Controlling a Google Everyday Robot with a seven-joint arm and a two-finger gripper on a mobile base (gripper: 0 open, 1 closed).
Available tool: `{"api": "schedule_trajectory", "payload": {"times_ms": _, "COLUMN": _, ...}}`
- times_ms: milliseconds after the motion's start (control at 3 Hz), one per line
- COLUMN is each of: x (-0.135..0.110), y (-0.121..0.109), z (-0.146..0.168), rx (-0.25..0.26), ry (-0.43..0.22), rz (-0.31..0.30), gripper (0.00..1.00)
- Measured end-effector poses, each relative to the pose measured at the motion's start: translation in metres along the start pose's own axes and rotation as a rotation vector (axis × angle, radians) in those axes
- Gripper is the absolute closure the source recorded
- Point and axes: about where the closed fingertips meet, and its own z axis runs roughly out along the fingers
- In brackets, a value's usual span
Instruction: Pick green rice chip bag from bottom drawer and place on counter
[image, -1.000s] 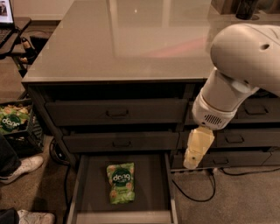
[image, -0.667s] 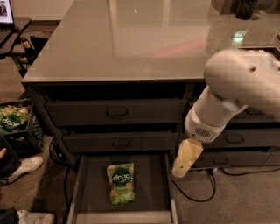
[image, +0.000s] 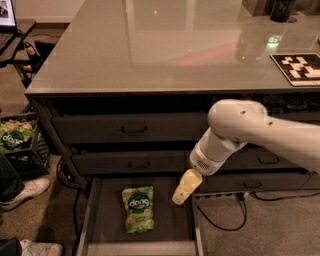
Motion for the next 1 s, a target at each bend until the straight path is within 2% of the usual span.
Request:
{"api": "schedule_trajectory", "payload": {"times_ms": 333, "x": 0.002, "y": -0.001, "z": 0.011, "rx": -0.017, "ry": 0.003, "rz": 0.008, "gripper": 0.0}}
{"api": "schedule_trajectory", "payload": {"times_ms": 667, "x": -0.001, "y": 0.002, "z": 0.039, "rx": -0.045, "ry": -0.027, "rz": 0.014, "gripper": 0.0}}
{"api": "schedule_trajectory", "payload": {"times_ms": 1000, "x": -0.007, "y": -0.009, "z": 0.084, "rx": -0.021, "ry": -0.075, "rz": 0.094, "gripper": 0.0}}
